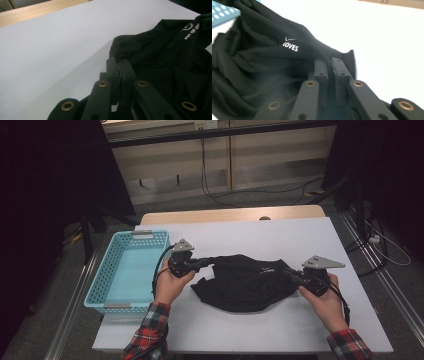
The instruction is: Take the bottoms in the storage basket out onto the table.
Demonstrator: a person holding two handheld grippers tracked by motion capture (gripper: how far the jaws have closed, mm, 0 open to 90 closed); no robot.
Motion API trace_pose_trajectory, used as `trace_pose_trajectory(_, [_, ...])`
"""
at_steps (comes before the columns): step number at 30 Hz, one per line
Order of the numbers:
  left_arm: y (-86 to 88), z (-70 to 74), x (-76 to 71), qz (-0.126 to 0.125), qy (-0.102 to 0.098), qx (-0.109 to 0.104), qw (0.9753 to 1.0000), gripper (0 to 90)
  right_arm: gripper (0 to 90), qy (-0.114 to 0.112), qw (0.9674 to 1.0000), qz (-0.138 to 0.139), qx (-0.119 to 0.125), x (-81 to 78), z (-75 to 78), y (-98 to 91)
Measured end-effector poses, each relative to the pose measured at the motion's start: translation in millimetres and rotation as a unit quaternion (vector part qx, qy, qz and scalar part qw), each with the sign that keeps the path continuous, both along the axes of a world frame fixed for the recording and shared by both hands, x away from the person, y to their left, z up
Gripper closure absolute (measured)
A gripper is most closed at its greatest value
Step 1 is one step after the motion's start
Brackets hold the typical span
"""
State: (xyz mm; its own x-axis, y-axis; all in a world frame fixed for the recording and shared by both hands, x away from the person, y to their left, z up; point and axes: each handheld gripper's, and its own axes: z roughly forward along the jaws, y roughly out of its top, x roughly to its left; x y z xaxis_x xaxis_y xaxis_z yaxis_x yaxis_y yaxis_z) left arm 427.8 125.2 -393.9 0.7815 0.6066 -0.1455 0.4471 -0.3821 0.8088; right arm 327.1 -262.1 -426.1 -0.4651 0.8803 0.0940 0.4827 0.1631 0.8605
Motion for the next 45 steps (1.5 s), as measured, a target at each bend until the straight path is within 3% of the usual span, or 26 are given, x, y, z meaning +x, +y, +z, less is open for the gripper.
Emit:
trace_pose_trajectory(6, [1.3, 0.9, -2.4, 0.0, 0.005, -0.007, 1.0, 88.4, 84.4, -0.015, 0.9996, 0.019, -0.017, -15.0, 9.0, -3.0])
trace_pose_trajectory(13, [-16.7, -6.3, -6.9, -0.031, 0.015, 0.012, 0.9993, 88.0, 81.9, 0.014, 0.999, 0.026, -0.033, -26.7, -6.3, -3.8])
trace_pose_trajectory(17, [-21.7, -6.4, -7.5, -0.037, 0.013, 0.011, 0.9992, 87.9, 70.8, 0.037, 0.9981, 0.03, -0.04, -26.6, -14.7, 1.8])
trace_pose_trajectory(20, [-22.3, -6.2, -7.1, -0.037, 0.013, 0.013, 0.9991, 87.9, 58.9, 0.034, 0.9988, 0.026, -0.025, -26.8, -10.9, 1.5])
trace_pose_trajectory(23, [-22.2, -6.9, -6.6, -0.037, 0.013, 0.016, 0.9991, 87.9, 52.4, 0.019, 0.9996, 0.019, -0.011, -26.5, -1.4, -1.3])
trace_pose_trajectory(28, [-22.0, -7.4, -6.8, -0.035, 0.011, 0.016, 0.9992, 87.9, 52.3, 0.0, 1.0, -0.006, 0.008, -19.2, 7.8, -6.8])
trace_pose_trajectory(30, [-22.3, -7.7, -7.4, -0.036, 0.012, 0.015, 0.9992, 87.9, 52.3, -0.003, 0.9998, -0.018, 0.001, -13.2, 5.8, -6.5])
trace_pose_trajectory(35, [-21.0, -8.8, -8.3, -0.036, 0.014, 0.018, 0.9991, 87.9, 52.3, 0.01, 0.9994, -0.032, -0.004, 0.6, -3.4, -5.4])
trace_pose_trajectory(37, [-20.4, -9.0, -8.4, -0.035, 0.015, 0.015, 0.9992, 87.9, 52.2, 0.018, 0.9994, -0.028, -0.002, 1.0, -4.6, -4.7])
trace_pose_trajectory(40, [-18.8, -9.8, -7.9, -0.034, 0.016, 0.017, 0.9992, 87.9, 53.1, 0.032, 0.9994, 0.002, -0.016, -8.7, -9.0, 4.9])
trace_pose_trajectory(43, [-19.5, -9.7, -7.9, -0.035, 0.017, 0.018, 0.9991, 87.8, 55.0, 0.037, 0.999, 0.016, -0.021, -15.5, -13.1, 10.6])
trace_pose_trajectory(45, [-20.3, -9.0, -8.2, -0.035, 0.015, 0.016, 0.9991, 87.8, 55.8, 0.047, 0.998, 0.022, -0.037, -21.1, -17.8, 14.8])
